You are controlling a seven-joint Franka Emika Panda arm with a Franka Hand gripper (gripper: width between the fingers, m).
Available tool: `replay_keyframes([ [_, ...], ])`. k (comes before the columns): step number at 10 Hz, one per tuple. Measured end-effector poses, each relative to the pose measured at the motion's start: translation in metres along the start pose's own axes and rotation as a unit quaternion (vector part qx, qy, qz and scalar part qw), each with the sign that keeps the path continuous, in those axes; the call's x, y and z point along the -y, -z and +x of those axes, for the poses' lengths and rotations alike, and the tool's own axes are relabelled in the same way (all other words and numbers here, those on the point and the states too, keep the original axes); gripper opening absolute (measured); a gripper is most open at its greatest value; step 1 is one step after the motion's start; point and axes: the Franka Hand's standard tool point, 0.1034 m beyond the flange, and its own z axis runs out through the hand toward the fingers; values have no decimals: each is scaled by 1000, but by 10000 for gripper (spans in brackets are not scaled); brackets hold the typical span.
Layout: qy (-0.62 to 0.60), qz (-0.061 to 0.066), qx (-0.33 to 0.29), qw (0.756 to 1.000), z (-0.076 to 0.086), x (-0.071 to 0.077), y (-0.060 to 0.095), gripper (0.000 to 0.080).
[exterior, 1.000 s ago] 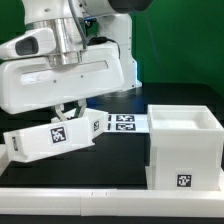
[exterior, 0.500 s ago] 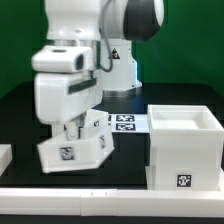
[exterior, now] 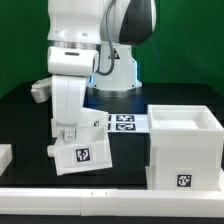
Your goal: Assemble drawer
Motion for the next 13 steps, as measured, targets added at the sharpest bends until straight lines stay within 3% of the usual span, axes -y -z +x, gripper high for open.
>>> replay_keyframes([
  [1, -32, -42, 1, 999, 23, -3, -1, 36],
  [2, -32, -54, 7, 998, 35, -4, -6, 36],
  [3, -33, -49, 14, 998, 28, 0, -10, 36],
  [8, -40, -46, 14, 998, 27, 2, -11, 37],
  [9, -40, -31, 16, 999, 26, 4, -13, 38],
  [10, -40, -32, 16, 999, 26, 4, -13, 38],
  [11, -41, -13, 18, 999, 25, 8, -15, 38],
  [13, -44, 69, 27, 996, 19, 12, -15, 38],
])
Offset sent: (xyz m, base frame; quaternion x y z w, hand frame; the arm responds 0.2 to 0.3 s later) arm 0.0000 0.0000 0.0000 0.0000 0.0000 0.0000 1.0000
